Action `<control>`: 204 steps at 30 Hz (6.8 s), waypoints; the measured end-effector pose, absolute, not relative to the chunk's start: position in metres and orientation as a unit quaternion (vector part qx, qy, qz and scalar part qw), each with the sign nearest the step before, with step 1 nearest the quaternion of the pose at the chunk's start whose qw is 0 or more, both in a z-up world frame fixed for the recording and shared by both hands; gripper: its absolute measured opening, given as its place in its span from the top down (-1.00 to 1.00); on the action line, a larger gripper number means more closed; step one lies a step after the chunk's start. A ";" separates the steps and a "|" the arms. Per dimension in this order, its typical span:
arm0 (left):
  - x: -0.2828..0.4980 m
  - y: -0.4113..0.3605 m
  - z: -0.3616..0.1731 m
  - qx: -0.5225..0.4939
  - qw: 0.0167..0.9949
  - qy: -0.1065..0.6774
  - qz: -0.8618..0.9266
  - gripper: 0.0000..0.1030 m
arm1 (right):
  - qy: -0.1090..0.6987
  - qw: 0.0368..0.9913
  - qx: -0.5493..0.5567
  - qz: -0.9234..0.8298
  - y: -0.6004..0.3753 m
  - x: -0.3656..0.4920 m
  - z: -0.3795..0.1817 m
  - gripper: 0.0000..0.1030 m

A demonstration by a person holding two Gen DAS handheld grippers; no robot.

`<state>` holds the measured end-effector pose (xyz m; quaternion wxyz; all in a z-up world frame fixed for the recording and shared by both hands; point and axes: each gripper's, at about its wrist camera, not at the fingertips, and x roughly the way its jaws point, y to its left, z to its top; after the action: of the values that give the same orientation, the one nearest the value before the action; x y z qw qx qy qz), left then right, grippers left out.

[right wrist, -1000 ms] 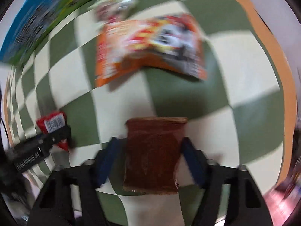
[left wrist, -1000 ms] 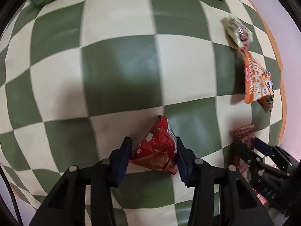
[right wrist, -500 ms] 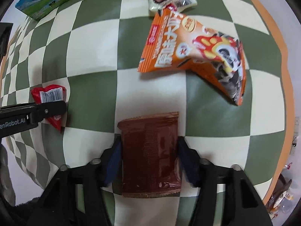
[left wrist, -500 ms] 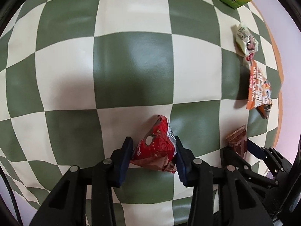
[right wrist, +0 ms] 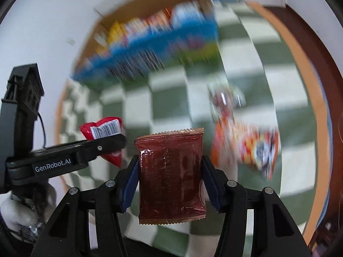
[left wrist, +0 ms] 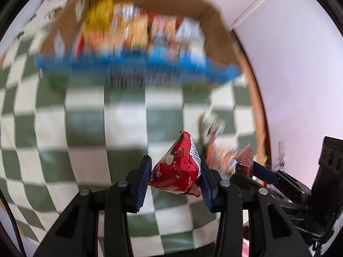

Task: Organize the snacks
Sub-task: 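Carry both packets into the box and open both tools, then grasp the small white candy bag with left tool while right tool grasps orange panda bag, then carry both bags into the box and open both tools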

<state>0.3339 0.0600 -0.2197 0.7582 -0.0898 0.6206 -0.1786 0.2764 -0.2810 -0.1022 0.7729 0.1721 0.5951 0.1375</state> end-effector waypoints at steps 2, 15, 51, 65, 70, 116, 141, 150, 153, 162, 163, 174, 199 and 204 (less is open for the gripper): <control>0.357 0.071 -0.192 -0.096 0.774 0.600 -0.180 0.23 | 0.572 0.786 0.180 0.152 -0.283 0.305 -0.076 -0.13; 0.491 0.113 -0.172 -0.034 0.800 0.595 -0.073 0.22 | 0.535 0.824 0.109 0.148 -0.249 0.477 -0.051 -0.13; 0.490 0.107 -0.220 0.010 0.796 0.602 -0.054 -0.80 | 0.620 0.781 0.022 0.069 -0.227 0.516 -0.136 -0.88; 0.433 0.099 -0.171 0.000 0.848 0.527 -0.046 -0.81 | 0.546 0.836 0.007 0.050 -0.238 0.464 -0.076 -0.88; 0.409 0.098 -0.142 -0.009 0.865 0.498 -0.051 -0.81 | 0.518 0.854 0.010 0.057 -0.240 0.440 -0.045 -0.88; 0.326 -0.032 -0.317 0.168 0.764 0.620 -0.061 -0.81 | 0.621 0.552 0.545 -0.114 -0.399 0.252 -0.288 -0.88; 0.363 -0.157 -0.358 0.241 0.688 0.650 -0.214 -0.54 | 0.650 0.671 0.352 -0.066 -0.402 0.219 -0.255 -0.56; 0.348 -0.114 -0.351 0.181 0.698 0.666 -0.190 -0.03 | 0.613 0.592 0.516 -0.080 -0.427 0.188 -0.274 -0.57; 0.335 -0.077 -0.352 0.161 0.700 0.676 -0.165 0.00 | 0.613 0.565 0.547 -0.071 -0.409 0.184 -0.284 -0.57; 0.296 0.019 -0.363 0.064 0.695 0.711 -0.090 0.00 | 0.661 0.561 0.489 -0.097 -0.364 0.245 -0.309 -0.59; 0.292 0.025 -0.365 0.053 0.693 0.714 -0.085 0.00 | 0.681 0.574 0.445 -0.095 -0.355 0.261 -0.311 -0.59; 0.289 0.075 -0.391 -0.036 0.675 0.734 -0.067 -0.12 | 0.747 0.658 -0.025 0.097 -0.226 0.298 -0.288 -0.49; 0.297 0.064 -0.398 0.010 0.688 0.723 -0.057 -0.11 | 0.735 0.661 0.146 0.041 -0.244 0.288 -0.268 -0.52; 0.297 0.067 -0.389 0.001 0.693 0.719 -0.057 -0.08 | 0.724 0.688 0.042 0.037 -0.213 0.285 -0.269 -0.47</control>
<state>0.2970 0.0672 -0.3893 0.6930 0.0014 0.7187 -0.0566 0.2854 -0.2134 -0.2686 0.6880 0.0422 0.7236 0.0368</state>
